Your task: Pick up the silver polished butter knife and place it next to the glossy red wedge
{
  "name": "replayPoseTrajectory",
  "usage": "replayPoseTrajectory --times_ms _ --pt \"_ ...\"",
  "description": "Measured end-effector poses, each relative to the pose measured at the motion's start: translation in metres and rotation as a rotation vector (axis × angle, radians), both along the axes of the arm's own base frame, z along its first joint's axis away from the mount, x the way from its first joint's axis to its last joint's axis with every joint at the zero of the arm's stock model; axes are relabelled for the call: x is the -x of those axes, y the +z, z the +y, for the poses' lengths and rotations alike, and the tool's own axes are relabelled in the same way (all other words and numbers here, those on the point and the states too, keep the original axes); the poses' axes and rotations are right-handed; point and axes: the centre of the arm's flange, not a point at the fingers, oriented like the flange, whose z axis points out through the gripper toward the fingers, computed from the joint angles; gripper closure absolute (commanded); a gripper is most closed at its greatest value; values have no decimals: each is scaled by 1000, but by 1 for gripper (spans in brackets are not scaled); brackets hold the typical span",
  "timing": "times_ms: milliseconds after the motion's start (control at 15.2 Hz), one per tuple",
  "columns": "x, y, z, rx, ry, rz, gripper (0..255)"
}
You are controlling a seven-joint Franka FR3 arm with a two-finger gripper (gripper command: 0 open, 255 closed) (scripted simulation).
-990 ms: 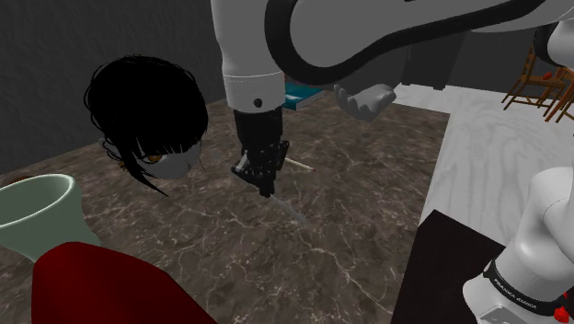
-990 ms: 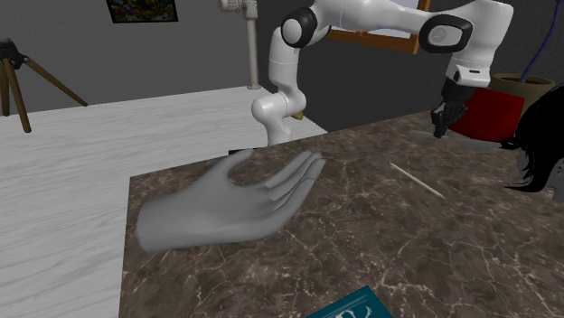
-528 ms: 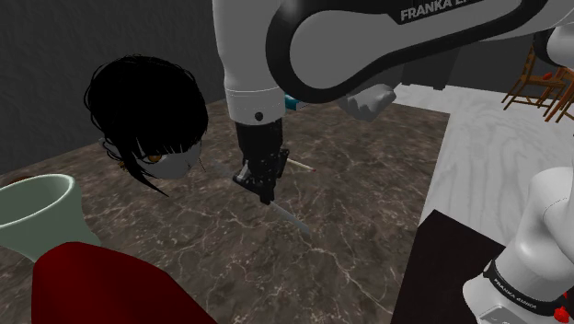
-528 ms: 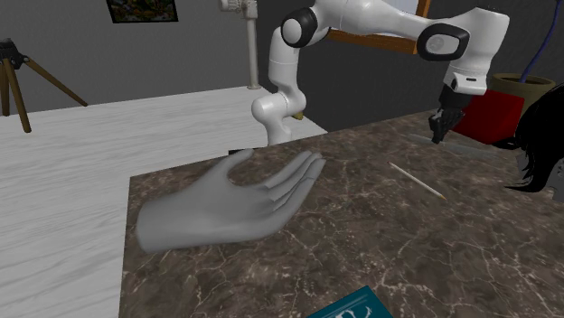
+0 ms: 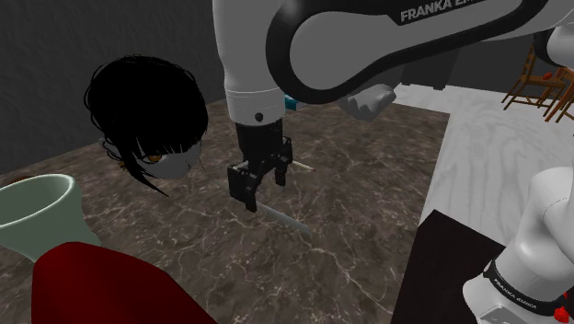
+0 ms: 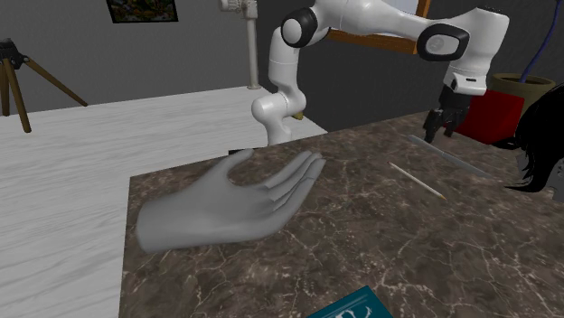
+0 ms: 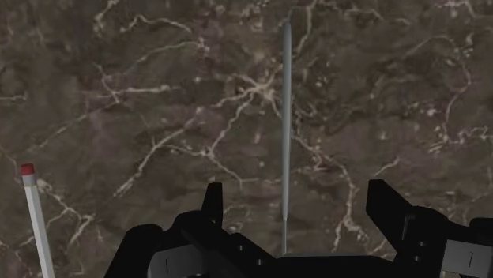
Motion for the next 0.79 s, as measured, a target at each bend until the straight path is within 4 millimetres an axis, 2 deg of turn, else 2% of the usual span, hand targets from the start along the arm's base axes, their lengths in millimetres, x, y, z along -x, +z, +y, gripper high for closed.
replayPoseTrajectory --times_ms 132,396,792 --pt "-1 7 1 0 0 0 0" --pt "-2 46 -1 -1 0 -1 0" --pt "-3 50 0 0 0 0 0"
